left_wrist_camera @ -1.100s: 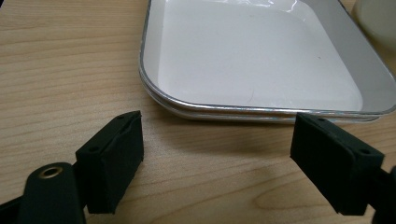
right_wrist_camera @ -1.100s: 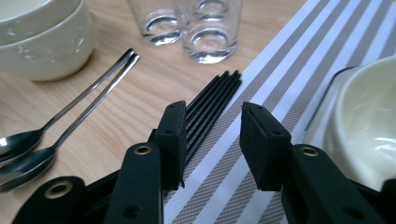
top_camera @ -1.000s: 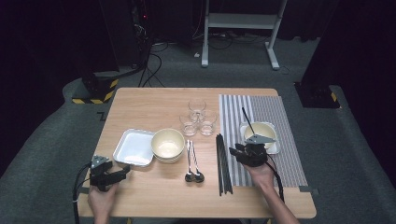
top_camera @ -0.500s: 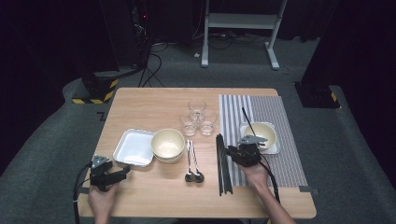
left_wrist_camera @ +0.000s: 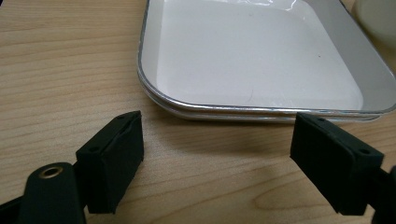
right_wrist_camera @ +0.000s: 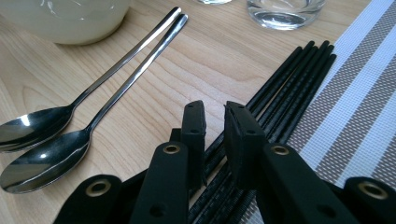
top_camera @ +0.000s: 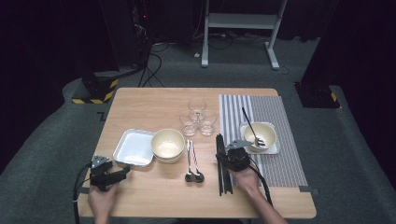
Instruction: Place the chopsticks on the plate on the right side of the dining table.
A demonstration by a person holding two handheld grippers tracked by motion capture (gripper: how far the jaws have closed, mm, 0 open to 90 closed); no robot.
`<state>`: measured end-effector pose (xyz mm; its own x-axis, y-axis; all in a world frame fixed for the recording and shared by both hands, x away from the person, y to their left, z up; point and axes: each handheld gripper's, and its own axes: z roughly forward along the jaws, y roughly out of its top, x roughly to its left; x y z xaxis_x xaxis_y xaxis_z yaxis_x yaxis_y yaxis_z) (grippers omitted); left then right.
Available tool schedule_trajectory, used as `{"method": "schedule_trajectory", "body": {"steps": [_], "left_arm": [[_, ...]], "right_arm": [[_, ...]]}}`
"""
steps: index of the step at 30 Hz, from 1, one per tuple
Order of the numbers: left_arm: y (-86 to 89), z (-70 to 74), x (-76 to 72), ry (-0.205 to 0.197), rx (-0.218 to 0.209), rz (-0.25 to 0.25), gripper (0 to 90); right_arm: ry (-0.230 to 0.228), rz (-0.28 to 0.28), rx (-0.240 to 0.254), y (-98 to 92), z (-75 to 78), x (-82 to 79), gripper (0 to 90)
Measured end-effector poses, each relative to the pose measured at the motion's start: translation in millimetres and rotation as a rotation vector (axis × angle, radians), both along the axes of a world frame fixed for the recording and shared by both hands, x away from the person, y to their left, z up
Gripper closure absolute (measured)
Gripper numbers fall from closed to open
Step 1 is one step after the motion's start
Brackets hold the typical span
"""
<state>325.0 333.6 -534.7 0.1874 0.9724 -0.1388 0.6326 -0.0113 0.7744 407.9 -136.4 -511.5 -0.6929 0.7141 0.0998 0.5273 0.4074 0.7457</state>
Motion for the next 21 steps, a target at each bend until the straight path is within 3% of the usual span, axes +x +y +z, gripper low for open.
{"method": "schedule_trajectory", "body": {"steps": [7,21], "left_arm": [[0.5,0.1,-0.1,0.001,-0.001,-0.002,17.5],[0.5,0.0,-0.1,0.001,-0.005,-0.002,17.4]], "right_arm": [[0.015,-0.017,-0.032,4.6,-5.2,3.1,77.4],[0.013,-0.028,-0.036,6.6,-7.8,3.1,74.8]]}}
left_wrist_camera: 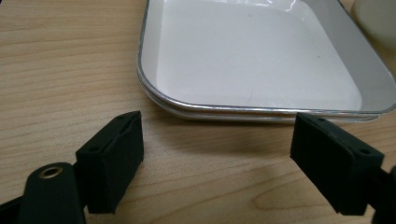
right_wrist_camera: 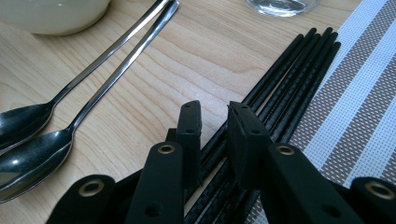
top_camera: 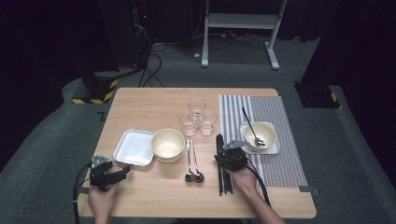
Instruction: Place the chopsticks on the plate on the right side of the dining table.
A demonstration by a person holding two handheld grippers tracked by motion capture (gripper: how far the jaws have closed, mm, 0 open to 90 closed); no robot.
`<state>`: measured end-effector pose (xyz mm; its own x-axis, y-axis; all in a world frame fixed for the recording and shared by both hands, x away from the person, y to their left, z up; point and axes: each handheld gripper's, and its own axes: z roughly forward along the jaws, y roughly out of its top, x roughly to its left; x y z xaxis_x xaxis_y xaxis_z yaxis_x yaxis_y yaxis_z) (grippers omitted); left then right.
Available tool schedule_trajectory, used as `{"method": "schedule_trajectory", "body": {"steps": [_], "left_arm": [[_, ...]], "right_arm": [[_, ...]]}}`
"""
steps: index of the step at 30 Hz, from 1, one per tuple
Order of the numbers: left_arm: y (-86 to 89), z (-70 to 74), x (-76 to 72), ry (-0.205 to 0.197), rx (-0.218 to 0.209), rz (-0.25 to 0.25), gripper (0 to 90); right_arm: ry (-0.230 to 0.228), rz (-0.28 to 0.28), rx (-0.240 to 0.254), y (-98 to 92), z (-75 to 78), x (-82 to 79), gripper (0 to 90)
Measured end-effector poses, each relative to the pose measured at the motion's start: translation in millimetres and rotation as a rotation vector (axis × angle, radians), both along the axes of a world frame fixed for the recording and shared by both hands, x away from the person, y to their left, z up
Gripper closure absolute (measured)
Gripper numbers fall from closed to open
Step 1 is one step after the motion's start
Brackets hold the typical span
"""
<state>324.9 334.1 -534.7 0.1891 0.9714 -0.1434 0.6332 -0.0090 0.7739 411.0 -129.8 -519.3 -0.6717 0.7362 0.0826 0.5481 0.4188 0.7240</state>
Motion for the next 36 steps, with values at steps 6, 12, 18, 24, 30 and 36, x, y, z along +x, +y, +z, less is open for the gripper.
{"method": "schedule_trajectory", "body": {"steps": [6,12,18,24,30,36], "left_arm": [[-0.3,0.0,0.1,-0.001,0.001,-0.002,17.4],[-0.3,0.0,0.1,-0.001,0.001,-0.002,17.4],[-0.3,0.0,0.0,-0.001,0.001,-0.002,17.4],[-0.2,0.0,0.0,-0.001,-0.001,-0.002,17.4],[-0.1,0.0,0.0,-0.001,-0.002,-0.003,17.4],[-0.2,0.0,0.0,-0.001,-0.001,-0.003,17.4]], "right_arm": [[-0.004,0.005,-0.011,1.3,0.4,-1.0,74.7],[-0.003,0.001,-0.018,1.8,0.9,-0.8,74.1],[-0.018,0.009,-0.043,4.4,1.3,-4.4,73.4],[-0.015,0.011,-0.042,6.7,1.2,-3.2,72.3],[-0.013,0.012,-0.039,6.8,0.8,-3.9,72.4],[-0.007,0.021,-0.046,11.1,-0.1,-3.4,72.3]]}}
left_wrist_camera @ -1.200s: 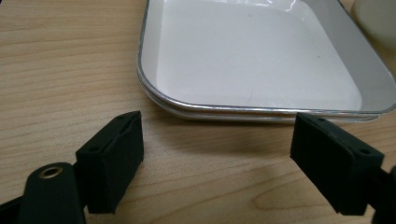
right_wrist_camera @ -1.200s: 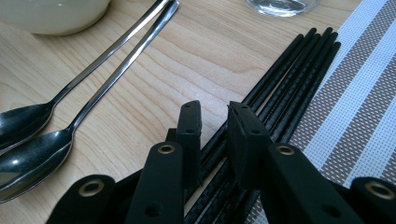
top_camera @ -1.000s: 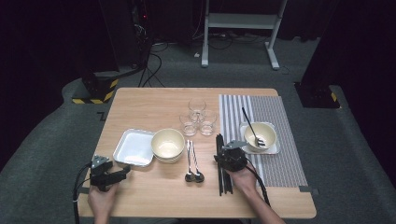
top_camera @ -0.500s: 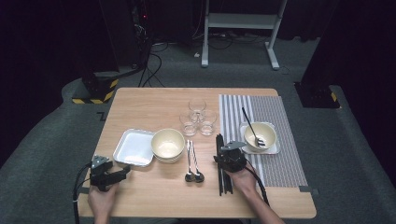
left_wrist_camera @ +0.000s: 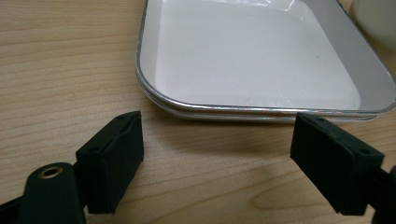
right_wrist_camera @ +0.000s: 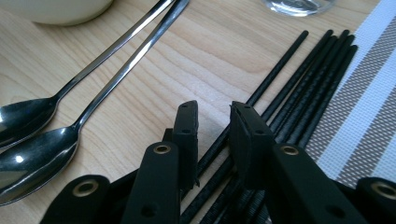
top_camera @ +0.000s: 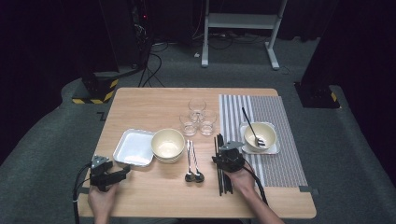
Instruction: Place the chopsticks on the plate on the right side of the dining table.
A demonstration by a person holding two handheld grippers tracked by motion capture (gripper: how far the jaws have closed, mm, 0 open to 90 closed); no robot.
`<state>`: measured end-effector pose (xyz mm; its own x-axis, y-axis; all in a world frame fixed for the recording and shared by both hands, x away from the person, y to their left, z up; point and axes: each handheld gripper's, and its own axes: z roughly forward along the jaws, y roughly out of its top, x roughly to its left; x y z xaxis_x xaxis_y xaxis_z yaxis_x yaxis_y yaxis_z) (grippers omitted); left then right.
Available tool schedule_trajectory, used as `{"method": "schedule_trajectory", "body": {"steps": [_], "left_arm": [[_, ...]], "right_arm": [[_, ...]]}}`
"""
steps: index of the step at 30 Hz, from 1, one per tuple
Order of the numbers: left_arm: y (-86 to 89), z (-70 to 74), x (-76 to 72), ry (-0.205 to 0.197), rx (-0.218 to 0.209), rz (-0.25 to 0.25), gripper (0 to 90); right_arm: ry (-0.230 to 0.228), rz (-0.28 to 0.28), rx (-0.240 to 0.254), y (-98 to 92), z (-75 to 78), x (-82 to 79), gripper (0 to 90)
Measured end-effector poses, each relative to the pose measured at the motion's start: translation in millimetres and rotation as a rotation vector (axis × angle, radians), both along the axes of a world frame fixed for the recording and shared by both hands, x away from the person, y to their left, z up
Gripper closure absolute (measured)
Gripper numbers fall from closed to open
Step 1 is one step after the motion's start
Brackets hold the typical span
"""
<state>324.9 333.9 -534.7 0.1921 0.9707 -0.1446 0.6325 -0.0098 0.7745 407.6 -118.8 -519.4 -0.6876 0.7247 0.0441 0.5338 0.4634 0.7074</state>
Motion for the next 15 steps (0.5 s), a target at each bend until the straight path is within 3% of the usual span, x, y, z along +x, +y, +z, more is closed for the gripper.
{"method": "schedule_trajectory", "body": {"steps": [15], "left_arm": [[0.1,0.0,0.0,-0.001,-0.001,0.000,17.4]], "right_arm": [[-0.009,0.015,-0.025,5.1,-2.2,-6.5,77.9]]}}
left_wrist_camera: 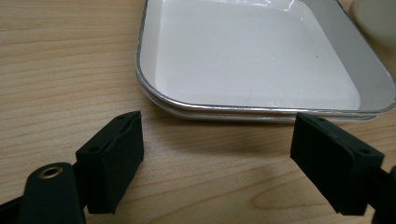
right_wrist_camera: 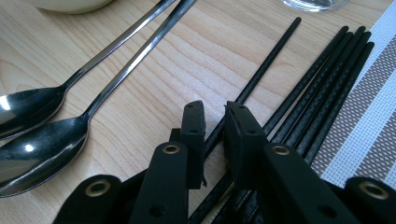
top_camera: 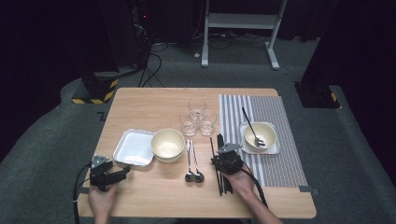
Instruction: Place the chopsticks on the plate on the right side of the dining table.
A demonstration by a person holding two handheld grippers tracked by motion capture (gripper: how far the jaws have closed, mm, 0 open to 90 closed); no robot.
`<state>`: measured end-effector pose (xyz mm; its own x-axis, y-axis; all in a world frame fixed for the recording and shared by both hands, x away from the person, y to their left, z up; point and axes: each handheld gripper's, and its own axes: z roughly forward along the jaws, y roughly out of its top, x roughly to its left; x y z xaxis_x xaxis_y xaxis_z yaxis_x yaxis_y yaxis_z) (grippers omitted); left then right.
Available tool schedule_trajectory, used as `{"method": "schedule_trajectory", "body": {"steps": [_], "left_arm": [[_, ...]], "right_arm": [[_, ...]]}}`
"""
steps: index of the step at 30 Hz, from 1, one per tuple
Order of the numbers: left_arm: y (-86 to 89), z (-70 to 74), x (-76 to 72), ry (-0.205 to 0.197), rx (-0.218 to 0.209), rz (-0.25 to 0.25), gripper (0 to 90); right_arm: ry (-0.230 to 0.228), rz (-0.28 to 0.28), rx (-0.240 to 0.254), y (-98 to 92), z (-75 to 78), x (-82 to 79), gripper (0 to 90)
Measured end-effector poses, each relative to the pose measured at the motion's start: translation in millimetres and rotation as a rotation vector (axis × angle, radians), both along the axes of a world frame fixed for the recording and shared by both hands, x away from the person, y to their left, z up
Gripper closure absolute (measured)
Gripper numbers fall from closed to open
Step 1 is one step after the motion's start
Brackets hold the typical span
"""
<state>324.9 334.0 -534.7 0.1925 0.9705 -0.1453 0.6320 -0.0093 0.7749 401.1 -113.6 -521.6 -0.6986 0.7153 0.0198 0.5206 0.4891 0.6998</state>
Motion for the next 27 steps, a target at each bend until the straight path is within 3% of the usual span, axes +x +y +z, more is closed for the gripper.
{"method": "schedule_trajectory", "body": {"steps": [27], "left_arm": [[0.1,-0.1,0.0,-0.001,-0.002,0.000,17.4]], "right_arm": [[-0.004,0.026,0.010,16.9,-1.1,0.7,79.7]]}}
